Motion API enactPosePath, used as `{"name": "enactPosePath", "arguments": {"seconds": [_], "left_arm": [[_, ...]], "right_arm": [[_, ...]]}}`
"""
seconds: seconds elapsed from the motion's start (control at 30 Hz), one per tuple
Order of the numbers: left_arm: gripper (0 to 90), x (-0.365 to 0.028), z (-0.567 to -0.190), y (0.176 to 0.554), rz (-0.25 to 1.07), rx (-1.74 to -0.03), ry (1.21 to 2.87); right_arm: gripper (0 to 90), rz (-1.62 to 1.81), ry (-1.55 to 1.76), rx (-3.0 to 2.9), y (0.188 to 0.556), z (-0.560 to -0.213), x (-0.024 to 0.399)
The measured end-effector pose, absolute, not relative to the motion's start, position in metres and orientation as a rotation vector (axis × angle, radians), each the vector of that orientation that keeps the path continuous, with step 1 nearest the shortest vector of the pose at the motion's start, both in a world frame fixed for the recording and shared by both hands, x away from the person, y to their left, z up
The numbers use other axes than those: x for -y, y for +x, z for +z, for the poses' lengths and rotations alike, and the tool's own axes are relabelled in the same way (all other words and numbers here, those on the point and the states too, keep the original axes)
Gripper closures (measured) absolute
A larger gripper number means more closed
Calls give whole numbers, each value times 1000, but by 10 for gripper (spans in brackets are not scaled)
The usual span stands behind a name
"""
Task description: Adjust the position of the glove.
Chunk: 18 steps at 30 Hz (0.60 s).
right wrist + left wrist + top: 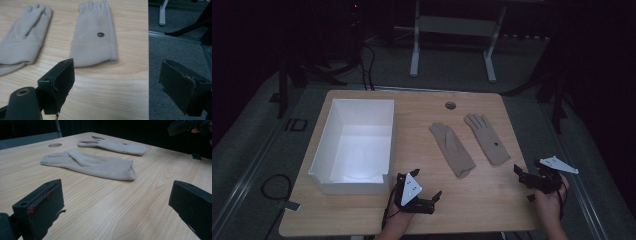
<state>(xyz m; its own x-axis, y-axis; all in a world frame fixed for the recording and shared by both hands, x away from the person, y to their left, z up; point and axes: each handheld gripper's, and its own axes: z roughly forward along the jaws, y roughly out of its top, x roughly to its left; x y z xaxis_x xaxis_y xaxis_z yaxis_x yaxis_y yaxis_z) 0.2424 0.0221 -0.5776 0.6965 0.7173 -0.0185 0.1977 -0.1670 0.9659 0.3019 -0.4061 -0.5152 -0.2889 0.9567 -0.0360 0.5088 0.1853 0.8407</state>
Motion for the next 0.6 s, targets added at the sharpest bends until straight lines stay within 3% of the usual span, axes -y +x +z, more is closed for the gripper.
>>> {"name": "enactPosePath", "arguments": {"seconds": [0.6], "left_arm": [[2,-22,-578,242,547,-739,1714]], "right_arm": [[110,1064,1224,-1929,311,-465,361]]}}
